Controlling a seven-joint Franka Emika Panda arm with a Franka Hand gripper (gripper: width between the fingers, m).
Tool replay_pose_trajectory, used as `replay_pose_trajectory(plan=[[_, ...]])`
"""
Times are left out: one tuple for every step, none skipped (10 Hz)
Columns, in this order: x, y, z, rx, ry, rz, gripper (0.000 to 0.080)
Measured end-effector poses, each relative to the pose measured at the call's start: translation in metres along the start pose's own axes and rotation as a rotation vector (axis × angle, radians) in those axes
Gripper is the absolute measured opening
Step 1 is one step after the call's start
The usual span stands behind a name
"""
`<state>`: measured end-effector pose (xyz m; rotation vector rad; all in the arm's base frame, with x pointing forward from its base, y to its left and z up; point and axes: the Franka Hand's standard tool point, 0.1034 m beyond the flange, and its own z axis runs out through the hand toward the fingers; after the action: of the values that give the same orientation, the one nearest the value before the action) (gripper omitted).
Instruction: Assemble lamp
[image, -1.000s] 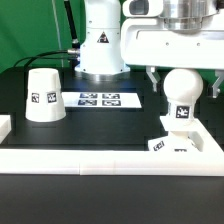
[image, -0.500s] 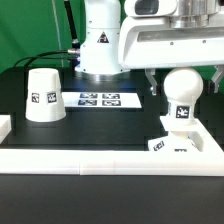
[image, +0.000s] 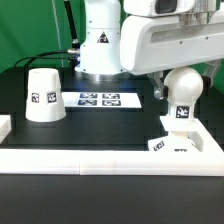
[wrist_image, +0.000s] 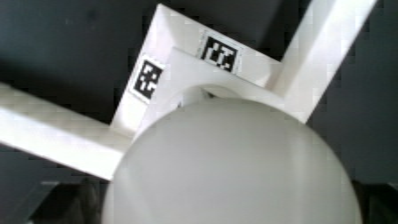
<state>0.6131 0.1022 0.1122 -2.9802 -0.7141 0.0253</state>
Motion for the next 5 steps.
replay_pose_trajectory(plan=[[0.0006,0.0007,-0.0007,-0.001,0.001,-0.055,0.0698],[0.0005,0.0024,-0.0011,-0.008,-0.001,-0.15,0.0698],[0.0006,0.0026,-0.0012,-0.009,-0.001,-0.199,0.0698],[0.0012,0.0013,-0.0011,-0.009,0.0,-0.209,0.0698],[0.0007,0.0015,-0.0008,-0.021,-0.008,-0.291,0.0698]])
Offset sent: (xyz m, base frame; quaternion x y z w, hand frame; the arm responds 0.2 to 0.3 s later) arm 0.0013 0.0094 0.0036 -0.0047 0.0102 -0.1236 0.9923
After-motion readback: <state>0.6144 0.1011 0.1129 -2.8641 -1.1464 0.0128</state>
